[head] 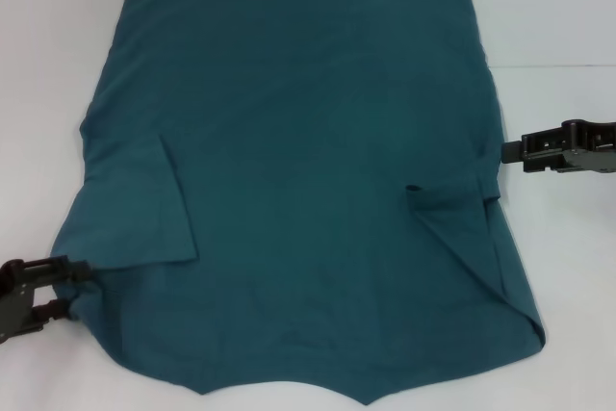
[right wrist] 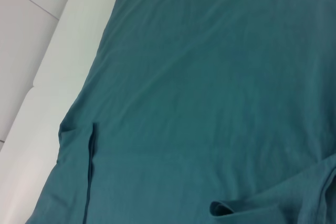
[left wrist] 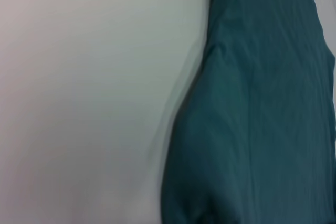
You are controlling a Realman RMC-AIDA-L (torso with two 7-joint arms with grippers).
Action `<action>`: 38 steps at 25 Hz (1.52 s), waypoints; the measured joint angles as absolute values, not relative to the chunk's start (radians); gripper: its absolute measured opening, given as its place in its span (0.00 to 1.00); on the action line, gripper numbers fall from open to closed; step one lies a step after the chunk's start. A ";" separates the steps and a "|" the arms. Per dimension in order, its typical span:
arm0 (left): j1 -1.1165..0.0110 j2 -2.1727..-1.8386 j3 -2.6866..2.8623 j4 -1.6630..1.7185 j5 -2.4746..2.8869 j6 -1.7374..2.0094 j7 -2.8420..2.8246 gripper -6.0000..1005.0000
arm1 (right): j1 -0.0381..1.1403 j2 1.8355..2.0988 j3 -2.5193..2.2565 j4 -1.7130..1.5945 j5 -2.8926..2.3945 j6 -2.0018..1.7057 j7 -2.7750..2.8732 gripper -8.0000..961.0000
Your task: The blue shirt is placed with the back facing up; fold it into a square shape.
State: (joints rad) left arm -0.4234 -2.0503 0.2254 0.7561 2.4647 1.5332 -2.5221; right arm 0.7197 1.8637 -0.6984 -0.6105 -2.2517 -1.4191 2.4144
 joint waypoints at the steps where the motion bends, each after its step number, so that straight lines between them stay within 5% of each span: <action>1: -0.419 -2.050 0.225 0.757 2.465 1.535 -2.523 0.66 | 0.719 1.864 -0.698 -0.610 -2.252 -1.419 2.414 0.55; 38: -0.389 -2.066 0.185 0.749 2.428 1.511 -2.528 0.58 | 0.719 1.862 -0.673 -0.620 -2.251 -1.424 2.414 0.55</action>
